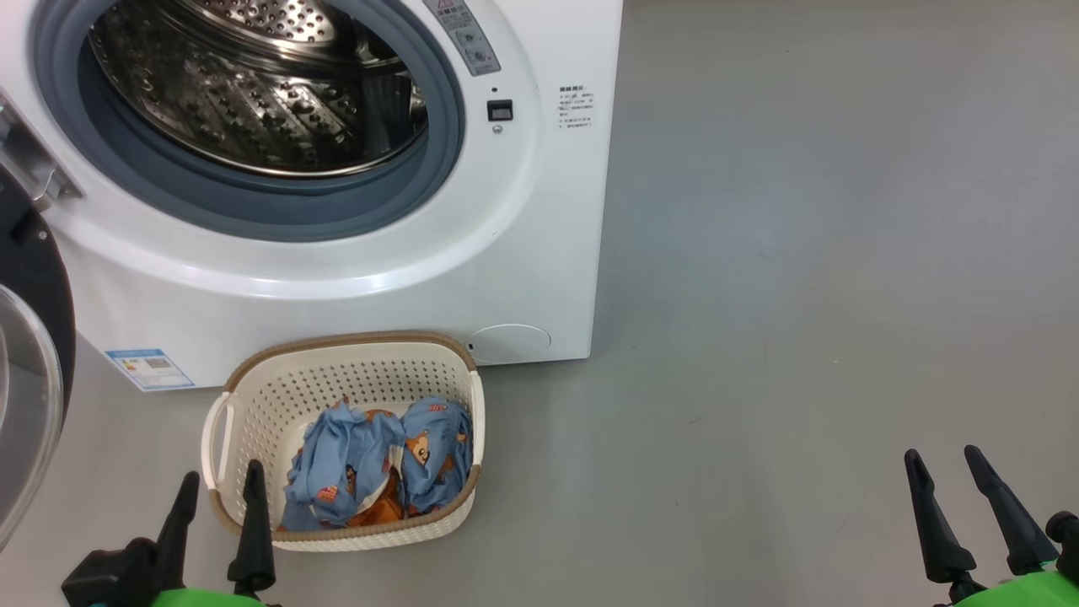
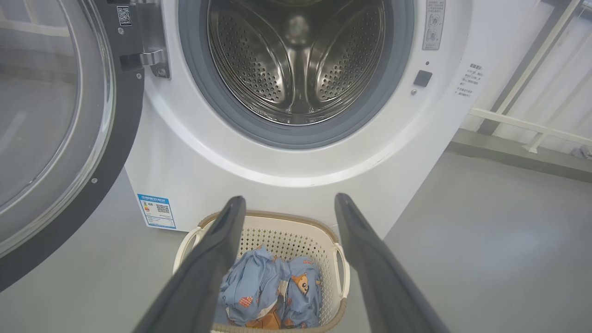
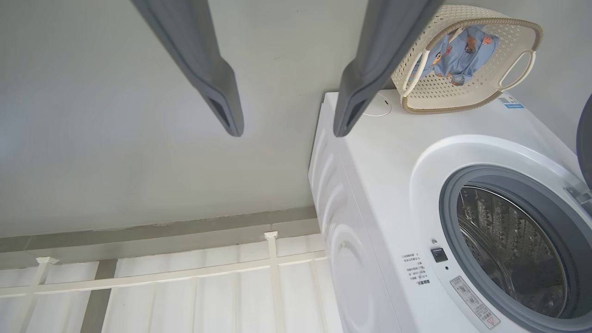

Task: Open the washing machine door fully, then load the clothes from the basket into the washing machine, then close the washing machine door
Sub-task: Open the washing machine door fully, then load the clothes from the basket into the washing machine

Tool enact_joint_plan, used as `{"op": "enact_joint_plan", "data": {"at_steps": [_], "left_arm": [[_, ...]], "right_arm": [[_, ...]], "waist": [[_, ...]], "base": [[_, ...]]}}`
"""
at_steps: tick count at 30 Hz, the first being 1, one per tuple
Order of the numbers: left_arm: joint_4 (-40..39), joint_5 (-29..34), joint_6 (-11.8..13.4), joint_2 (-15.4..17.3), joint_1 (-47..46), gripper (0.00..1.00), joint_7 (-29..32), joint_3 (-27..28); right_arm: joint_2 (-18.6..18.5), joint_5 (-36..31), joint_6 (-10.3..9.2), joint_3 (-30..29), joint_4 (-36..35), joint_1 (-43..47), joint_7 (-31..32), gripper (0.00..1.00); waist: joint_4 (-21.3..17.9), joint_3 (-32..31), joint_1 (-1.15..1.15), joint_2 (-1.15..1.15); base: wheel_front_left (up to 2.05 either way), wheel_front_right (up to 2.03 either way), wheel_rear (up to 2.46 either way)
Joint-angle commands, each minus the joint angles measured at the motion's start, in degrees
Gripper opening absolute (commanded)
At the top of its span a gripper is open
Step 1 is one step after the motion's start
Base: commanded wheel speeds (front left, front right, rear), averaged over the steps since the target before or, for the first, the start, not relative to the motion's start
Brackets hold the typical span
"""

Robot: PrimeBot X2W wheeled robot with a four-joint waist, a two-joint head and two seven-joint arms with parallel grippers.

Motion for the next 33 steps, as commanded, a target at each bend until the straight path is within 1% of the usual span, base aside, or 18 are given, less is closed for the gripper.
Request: {"op": "enact_joint_plan", "data": {"at_steps": [1,13,27,33], "left_arm": [[-1.7,0.1,-0.1,0.8,-0.8,1.0,-0.4,1.7],[-0.3,-2.7,-0.1,1.2,-1.4,1.0,-0.4,0.4],[-0.8,-2.1,-0.1,1.7,-2.5,1.0,-0.4,-0.6],[-1.1,-0.7,-0.1,1.4,-2.9,1.0,-0.4,-1.1]], "right_arm": [[-1.1,-0.3,0.35,0.7,-1.2,-0.1,-0.7,1.0],[-0.8,-0.4,0.35,0.5,-1.3,-0.4,-0.7,1.0],[-0.6,-0.2,0.35,0.6,-1.2,-1.4,-0.7,1.0],[-0.2,-0.1,0.35,0.7,-1.2,-1.6,-0.7,1.0]], "waist": [[0.0,0.1,0.0,0.0],[0.3,0.3,0.0,0.0],[0.1,1.5,0.0,0.0],[0.1,1.8,0.0,0.0]], "base": [[0.0,0.0,0.0],[0.03,-0.12,0.09],[0.73,-1.51,0.78],[0.63,-0.74,0.11]]}}
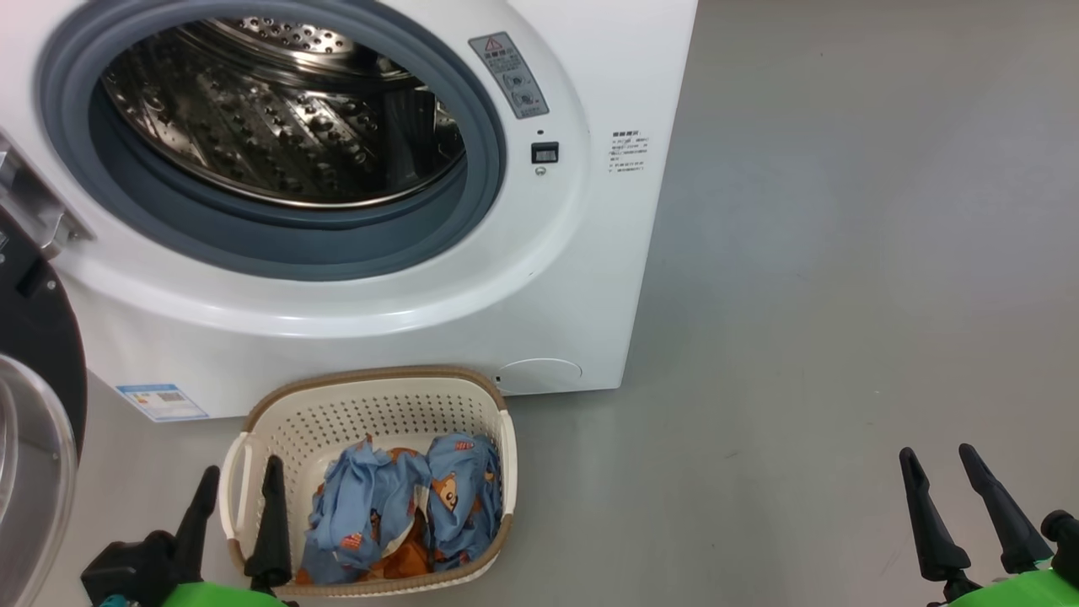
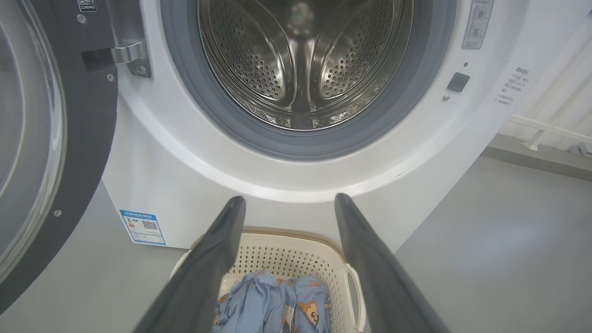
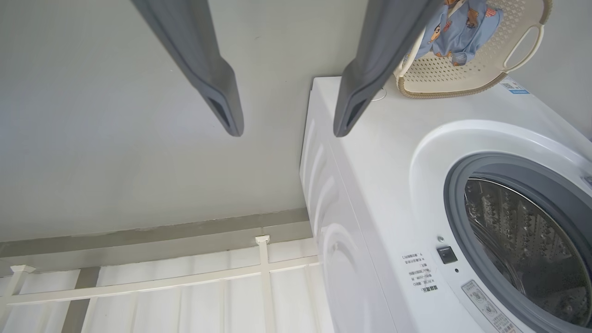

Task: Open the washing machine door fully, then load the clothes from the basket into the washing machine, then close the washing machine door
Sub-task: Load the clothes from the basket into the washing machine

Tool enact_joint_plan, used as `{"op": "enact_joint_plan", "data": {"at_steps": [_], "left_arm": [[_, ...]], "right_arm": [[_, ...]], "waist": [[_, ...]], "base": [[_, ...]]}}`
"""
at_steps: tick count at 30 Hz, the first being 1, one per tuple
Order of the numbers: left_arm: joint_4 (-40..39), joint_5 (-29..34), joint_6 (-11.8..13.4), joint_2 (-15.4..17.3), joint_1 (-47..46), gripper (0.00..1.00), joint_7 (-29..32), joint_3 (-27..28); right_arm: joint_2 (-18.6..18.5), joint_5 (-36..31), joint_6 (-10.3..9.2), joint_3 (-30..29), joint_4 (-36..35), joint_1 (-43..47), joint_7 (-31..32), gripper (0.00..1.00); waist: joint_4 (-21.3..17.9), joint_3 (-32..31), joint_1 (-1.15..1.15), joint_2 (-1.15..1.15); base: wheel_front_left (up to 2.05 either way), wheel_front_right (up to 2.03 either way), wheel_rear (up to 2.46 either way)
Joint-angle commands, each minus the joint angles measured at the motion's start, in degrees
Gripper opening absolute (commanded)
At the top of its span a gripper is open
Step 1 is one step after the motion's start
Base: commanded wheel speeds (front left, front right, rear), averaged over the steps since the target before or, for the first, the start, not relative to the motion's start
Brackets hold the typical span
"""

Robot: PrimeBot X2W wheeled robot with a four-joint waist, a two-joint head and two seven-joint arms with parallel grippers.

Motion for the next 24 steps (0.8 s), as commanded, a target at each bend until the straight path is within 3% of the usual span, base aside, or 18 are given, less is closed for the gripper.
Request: {"op": "enact_joint_plan", "data": {"at_steps": [1,13,24], "left_arm": [[-1.6,0.9,-0.1,0.8,-2.1,1.0,-0.4,1.5],[1.0,3.2,-0.1,-0.3,-2.8,1.0,-0.4,-1.2],[15.2,6.0,-0.1,-1.1,-11.7,1.0,-0.4,-4.9]], "right_arm": [[-0.9,-0.1,0.35,0.9,-1.2,-1.4,-0.7,1.0],[-0.6,0.1,0.35,1.0,-1.7,-2.6,-0.7,1.0],[-1.0,0.6,0.35,1.9,-2.7,-6.0,-0.7,1.0]], "waist": [[0.0,0.1,0.0,0.0],[0.3,3.2,0.0,0.0],[0.5,10.7,0.0,0.0]], "base": [[0.21,-0.21,0.0],[0.01,-0.01,0.0],[0.0,0.0,0.0]]}}
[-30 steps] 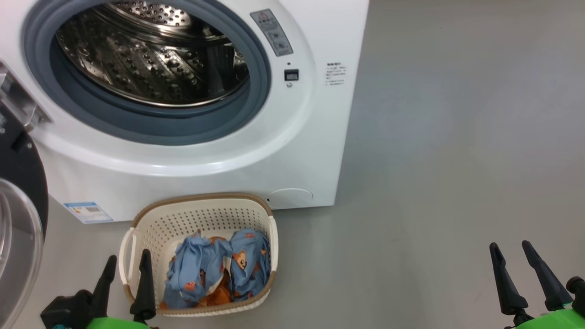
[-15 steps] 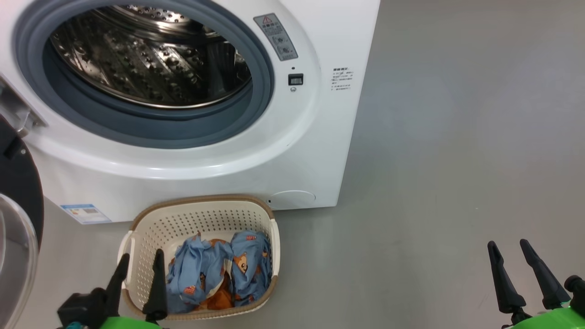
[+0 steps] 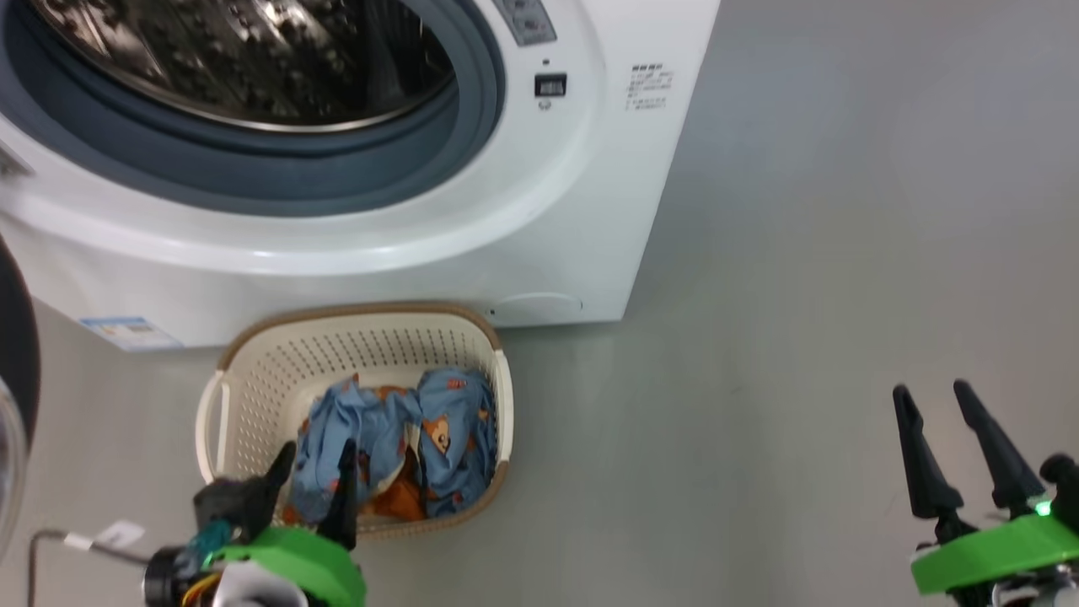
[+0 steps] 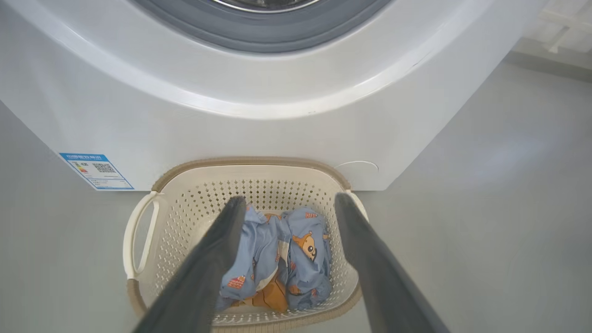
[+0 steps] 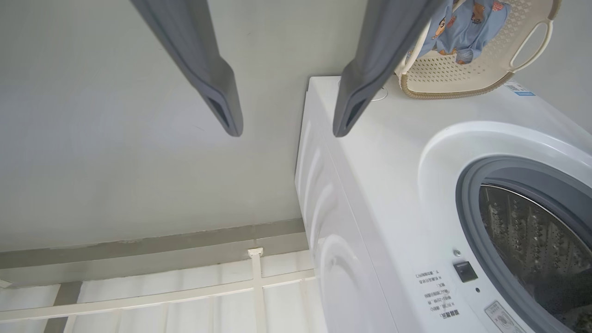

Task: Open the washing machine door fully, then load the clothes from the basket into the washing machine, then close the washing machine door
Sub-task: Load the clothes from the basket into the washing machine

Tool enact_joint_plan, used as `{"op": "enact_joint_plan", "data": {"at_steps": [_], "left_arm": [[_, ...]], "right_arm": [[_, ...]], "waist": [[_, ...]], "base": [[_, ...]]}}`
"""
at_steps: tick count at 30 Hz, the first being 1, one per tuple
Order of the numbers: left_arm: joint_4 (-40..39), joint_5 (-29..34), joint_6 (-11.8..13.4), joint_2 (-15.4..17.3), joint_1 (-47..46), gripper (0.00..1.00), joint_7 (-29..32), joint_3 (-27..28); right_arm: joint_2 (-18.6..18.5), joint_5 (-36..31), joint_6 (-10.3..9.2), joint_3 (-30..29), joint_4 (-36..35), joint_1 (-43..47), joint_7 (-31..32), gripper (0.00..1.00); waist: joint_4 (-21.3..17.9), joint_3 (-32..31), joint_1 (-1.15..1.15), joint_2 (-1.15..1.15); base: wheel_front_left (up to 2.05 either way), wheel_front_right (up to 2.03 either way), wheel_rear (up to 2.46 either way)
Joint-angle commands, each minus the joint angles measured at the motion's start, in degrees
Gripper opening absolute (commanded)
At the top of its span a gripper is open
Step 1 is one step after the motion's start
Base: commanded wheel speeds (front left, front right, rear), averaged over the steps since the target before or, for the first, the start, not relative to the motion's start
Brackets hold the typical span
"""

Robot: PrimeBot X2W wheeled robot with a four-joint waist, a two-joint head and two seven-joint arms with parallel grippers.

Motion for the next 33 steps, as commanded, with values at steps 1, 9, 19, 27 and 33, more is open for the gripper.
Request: {"op": "enact_joint_plan", "data": {"at_steps": [1,9,19,27,33], "left_arm": [[0.3,0.4,-0.1,0.7,-2.4,1.0,-0.4,1.2],[14.9,1.3,-0.1,1.9,-12.8,1.0,-0.4,-1.9],[30.0,3.3,0.0,3.5,-25.4,1.0,-0.4,-2.0],[39.0,3.7,1.0,4.5,-33.7,1.0,-0.4,-1.9],[42.3,4.1,2.3,5.7,-37.6,1.0,-0.4,-2.4]], "right_arm": [[-1.6,0.6,0.35,1.5,-1.5,-1.4,-0.7,1.0],[-2.2,1.3,0.35,2.5,-2.9,-5.2,-0.7,1.0],[-2.4,1.8,0.35,3.8,-4.8,-9.5,-0.7,1.0],[-2.6,1.9,0.35,4.3,-6.1,-12.5,-0.7,1.0],[-2.6,1.9,0.35,4.7,-7.2,-13.8,-0.7,1.0]], "waist": [[0.0,3.4,0.0,0.0],[-0.8,10.4,0.0,0.0],[-1.8,18.8,0.0,0.0],[-2.3,24.0,0.0,0.0],[-2.5,26.6,0.0,0.0]], "base": [[0.0,0.0,0.0],[0.0,0.0,0.0],[0.0,0.0,0.0],[0.0,0.0,0.0],[0.0,0.0,0.0]]}}
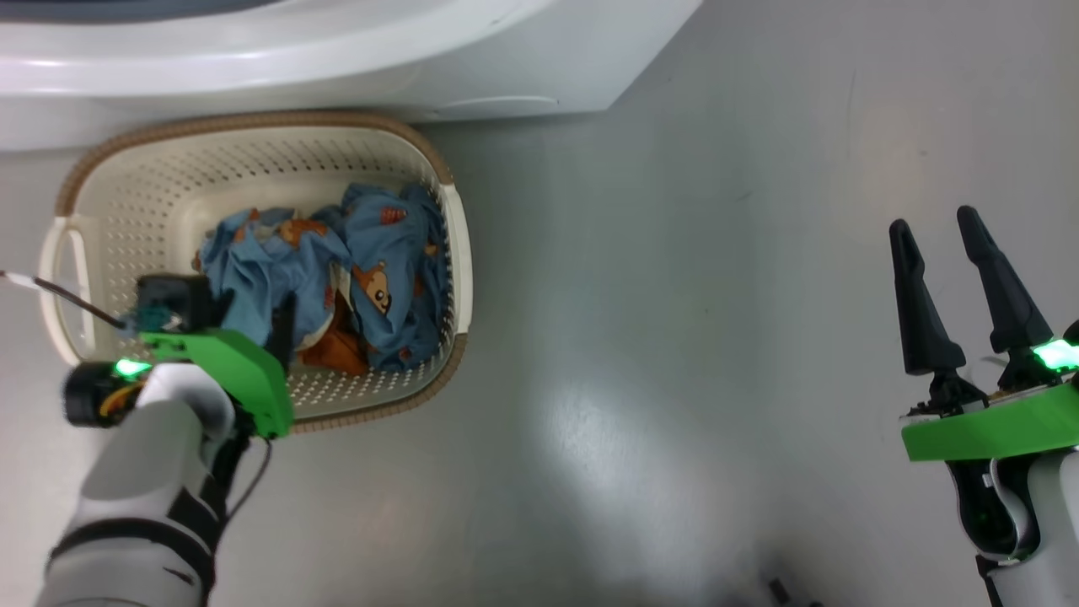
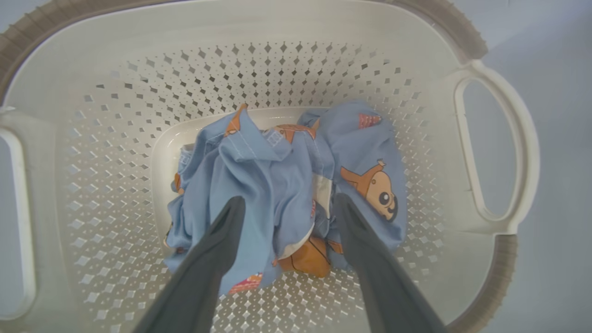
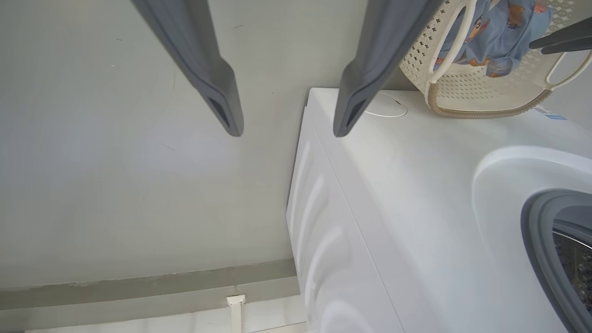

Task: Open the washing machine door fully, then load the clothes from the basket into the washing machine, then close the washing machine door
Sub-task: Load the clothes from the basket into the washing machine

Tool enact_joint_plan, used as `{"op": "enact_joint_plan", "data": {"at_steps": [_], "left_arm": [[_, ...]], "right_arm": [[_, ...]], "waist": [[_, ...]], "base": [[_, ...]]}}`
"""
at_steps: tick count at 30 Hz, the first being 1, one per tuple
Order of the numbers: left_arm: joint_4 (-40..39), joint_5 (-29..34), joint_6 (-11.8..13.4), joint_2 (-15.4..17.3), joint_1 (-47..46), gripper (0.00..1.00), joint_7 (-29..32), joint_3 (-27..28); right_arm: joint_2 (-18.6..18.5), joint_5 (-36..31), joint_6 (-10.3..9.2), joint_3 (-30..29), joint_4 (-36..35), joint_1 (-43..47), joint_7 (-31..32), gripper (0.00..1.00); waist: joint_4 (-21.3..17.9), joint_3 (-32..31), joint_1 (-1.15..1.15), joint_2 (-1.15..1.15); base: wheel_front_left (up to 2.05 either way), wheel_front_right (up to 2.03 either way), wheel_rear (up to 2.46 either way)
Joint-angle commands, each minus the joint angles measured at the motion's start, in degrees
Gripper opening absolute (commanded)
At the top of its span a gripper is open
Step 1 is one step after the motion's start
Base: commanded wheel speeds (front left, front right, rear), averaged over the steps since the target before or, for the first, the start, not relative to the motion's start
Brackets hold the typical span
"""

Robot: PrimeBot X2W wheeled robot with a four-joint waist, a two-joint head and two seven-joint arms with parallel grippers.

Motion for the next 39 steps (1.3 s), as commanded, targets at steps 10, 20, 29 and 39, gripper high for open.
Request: {"op": "enact_joint_plan", "data": {"at_steps": [10,20,29,39], "left_arm": [[2.2,0.0,3.1,4.2,-4.7,1.0,0.9,0.7],[2.6,0.3,4.2,5.5,-7.7,1.0,3.7,-0.6],[2.7,0.3,3.8,6.2,-8.1,0.72,7.8,-1.9],[2.8,-2.6,3.3,4.8,-7.2,0.0,4.9,-0.5]], "right_arm": [[-1.1,0.8,0.35,2.0,-3.2,-1.5,-0.4,1.0],[-0.9,0.6,0.35,2.5,-4.2,-2.7,-0.4,1.0],[-0.7,1.0,0.35,3.4,-4.7,-3.3,-0.4,1.0],[-0.7,0.8,0.35,2.9,-4.2,-3.2,-0.4,1.0]], "waist": [[-1.0,5.9,-0.01,0.0],[-1.9,9.1,-0.01,0.0],[-2.8,10.1,-0.01,0.0],[-1.4,7.7,-0.01,0.0]], "base": [[0.0,0.0,0.0],[0.0,0.0,0.0],[0.0,0.0,0.0],[0.0,0.0,0.0]]}}
